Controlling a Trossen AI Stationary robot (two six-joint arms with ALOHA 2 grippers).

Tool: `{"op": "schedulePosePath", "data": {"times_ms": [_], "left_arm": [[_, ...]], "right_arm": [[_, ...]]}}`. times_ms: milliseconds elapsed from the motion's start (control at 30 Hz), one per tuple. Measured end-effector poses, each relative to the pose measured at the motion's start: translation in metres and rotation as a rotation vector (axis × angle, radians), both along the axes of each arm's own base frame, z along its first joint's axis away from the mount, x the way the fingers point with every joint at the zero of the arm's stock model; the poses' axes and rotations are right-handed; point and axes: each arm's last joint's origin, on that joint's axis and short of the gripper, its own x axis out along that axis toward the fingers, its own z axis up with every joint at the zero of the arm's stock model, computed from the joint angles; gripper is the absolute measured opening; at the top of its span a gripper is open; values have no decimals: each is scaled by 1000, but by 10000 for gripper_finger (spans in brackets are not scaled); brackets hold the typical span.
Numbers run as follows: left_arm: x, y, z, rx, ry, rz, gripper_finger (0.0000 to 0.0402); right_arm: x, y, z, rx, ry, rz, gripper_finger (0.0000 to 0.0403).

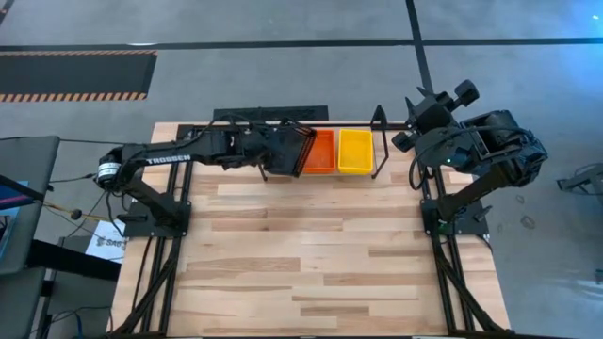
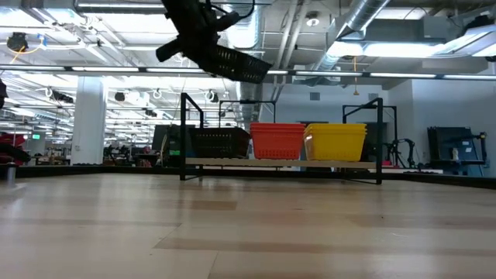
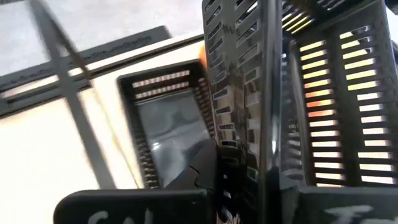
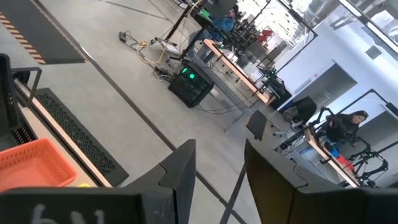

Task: Stack baskets on shelf by color
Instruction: Stack the black bin on top of the other black bin on the shelf

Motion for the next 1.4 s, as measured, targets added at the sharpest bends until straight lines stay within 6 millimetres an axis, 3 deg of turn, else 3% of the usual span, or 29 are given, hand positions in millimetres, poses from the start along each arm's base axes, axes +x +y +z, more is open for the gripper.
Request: {"op": "schedulePosePath", "data": {"times_ms": [333, 567, 800, 1100, 1400], "left_arm": [[1, 4, -11, -107, -51, 9, 0], [3, 3, -24, -140, 16, 47, 0], [19, 19, -29, -74, -47, 47, 0], [22, 32, -55, -52, 109, 88, 0], [31, 37, -66, 36, 158, 90, 0]], "right_arm": [[0, 0, 0, 2, 0, 1, 156], [0, 0, 0, 3, 0, 2, 149], [0, 0, 0, 3, 0, 2, 149], [1, 0, -1, 28, 5, 23, 144], [1, 1, -1, 40, 7, 33, 145]]}}
